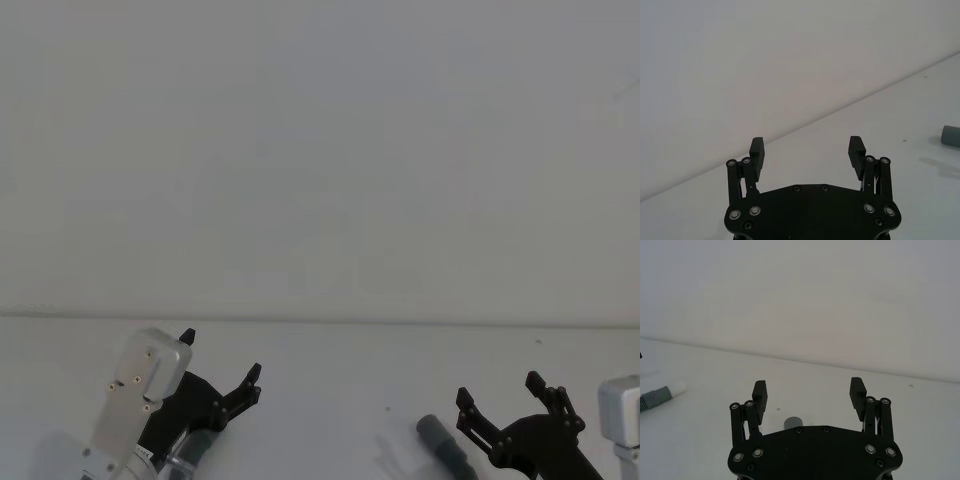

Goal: Use both hands to pick up one end of the pipe from the table, align the ends, and insert them.

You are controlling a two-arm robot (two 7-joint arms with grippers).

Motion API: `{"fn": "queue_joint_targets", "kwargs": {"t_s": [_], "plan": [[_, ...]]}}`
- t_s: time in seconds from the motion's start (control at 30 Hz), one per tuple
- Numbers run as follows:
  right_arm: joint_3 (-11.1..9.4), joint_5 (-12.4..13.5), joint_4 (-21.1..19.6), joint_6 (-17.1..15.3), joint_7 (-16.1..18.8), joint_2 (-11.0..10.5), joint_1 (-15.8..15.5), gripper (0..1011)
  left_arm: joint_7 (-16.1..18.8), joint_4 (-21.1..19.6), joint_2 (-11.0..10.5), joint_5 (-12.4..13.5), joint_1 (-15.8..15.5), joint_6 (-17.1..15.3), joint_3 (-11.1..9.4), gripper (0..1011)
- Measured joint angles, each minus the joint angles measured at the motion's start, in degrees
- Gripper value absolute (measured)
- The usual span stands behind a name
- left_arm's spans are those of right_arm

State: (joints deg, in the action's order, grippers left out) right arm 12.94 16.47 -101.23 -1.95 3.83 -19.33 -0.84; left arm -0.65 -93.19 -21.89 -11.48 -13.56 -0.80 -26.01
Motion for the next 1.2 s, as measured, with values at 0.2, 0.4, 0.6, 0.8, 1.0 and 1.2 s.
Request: {"fn": "queue_joint_targets", "kwargs": {"t_s": [0.2, 0.4, 0.6, 0.8, 1.0, 1.2], "plan": [[0.0, 0.0, 0.0, 0.0, 0.0, 0.0, 0.0, 1004, -0.6, -0.6, -0.1, -0.6, 0.3, -1.2, 0.3, 1001], [0.0, 0.0, 0.0, 0.0, 0.0, 0.0, 0.0, 1004, -1.5, -2.3, -0.5, -2.3, 1.0, -4.4, 1.0, 1001], [0.0, 0.0, 0.0, 0.0, 0.0, 0.0, 0.0, 1003, -2.1, -5.1, -1.1, -4.6, 2.6, -9.1, 2.3, 1001], [0.0, 0.0, 0.0, 0.0, 0.0, 0.0, 0.0, 1004, -2.3, -8.0, -1.6, -6.8, 4.3, -13.3, 3.7, 1001], [0.0, 0.0, 0.0, 0.0, 0.0, 0.0, 0.0, 1004, -2.6, -9.9, -1.7, -8.0, 5.5, -16.0, 4.6, 1001], [0.0, 0.0, 0.0, 0.0, 0.0, 0.0, 0.0, 1003, -3.0, -11.6, -1.7, -9.2, 6.3, -18.5, 5.2, 1001]]}}
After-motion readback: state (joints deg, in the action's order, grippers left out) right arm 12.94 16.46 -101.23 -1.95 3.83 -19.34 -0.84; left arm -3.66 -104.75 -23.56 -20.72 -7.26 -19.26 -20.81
